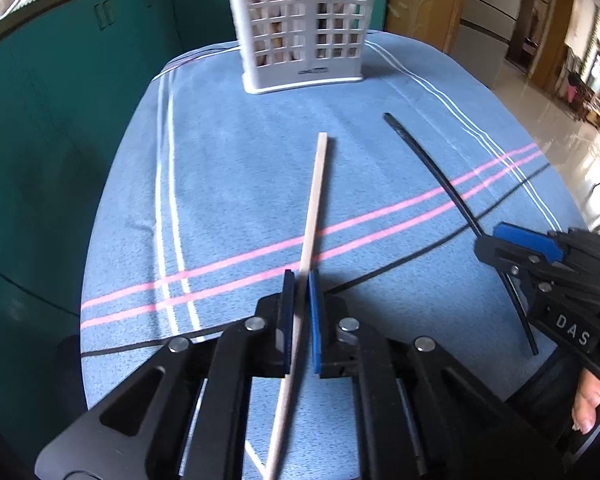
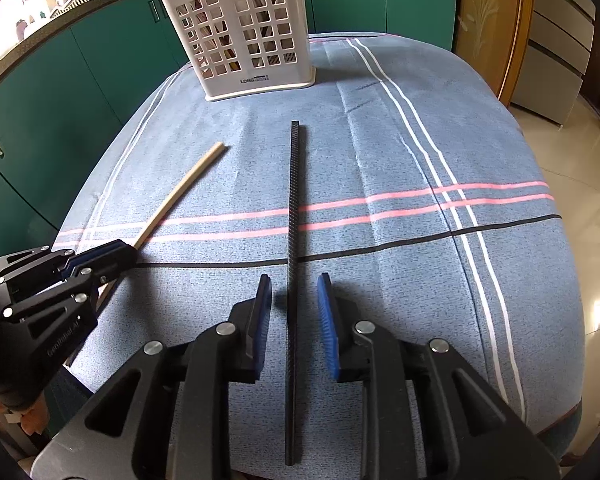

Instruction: Organize utensils

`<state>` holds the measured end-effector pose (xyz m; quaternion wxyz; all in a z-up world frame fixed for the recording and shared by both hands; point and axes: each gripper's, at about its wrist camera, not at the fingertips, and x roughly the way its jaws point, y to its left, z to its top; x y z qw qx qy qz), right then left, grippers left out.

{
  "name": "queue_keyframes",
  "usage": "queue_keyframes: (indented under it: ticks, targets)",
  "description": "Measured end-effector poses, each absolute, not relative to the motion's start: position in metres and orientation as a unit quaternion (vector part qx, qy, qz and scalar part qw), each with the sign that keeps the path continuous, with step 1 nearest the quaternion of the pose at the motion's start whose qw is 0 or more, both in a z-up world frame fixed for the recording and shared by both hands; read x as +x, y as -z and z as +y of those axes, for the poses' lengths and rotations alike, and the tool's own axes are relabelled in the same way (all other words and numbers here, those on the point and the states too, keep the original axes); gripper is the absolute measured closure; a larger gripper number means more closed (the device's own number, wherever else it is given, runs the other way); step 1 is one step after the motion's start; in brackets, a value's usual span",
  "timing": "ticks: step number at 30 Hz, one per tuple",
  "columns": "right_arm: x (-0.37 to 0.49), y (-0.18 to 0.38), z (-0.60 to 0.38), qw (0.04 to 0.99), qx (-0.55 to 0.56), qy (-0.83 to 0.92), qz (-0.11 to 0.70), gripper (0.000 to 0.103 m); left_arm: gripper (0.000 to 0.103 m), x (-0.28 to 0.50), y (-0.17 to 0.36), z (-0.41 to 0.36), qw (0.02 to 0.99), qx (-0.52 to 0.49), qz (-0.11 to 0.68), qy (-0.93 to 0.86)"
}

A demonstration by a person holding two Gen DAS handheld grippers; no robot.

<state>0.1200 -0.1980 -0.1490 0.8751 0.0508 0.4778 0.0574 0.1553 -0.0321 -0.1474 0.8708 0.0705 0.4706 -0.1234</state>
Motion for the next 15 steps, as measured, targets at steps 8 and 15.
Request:
queue_keyframes:
  ticks: [8,15]
  targets:
    - [0.119,0.149,-0.197,0.875,0.052,-0.059,0.477,0.077,0.097,0.159,0.145,-0.008,0.864,0.008,0.497,0.084]
    - [0.117,0.149,-0.196,0.876,0.053,-0.062,0.475,0.071,0.097,0.152,0.139,-0.009,0.871,0.006,0.483,0.089]
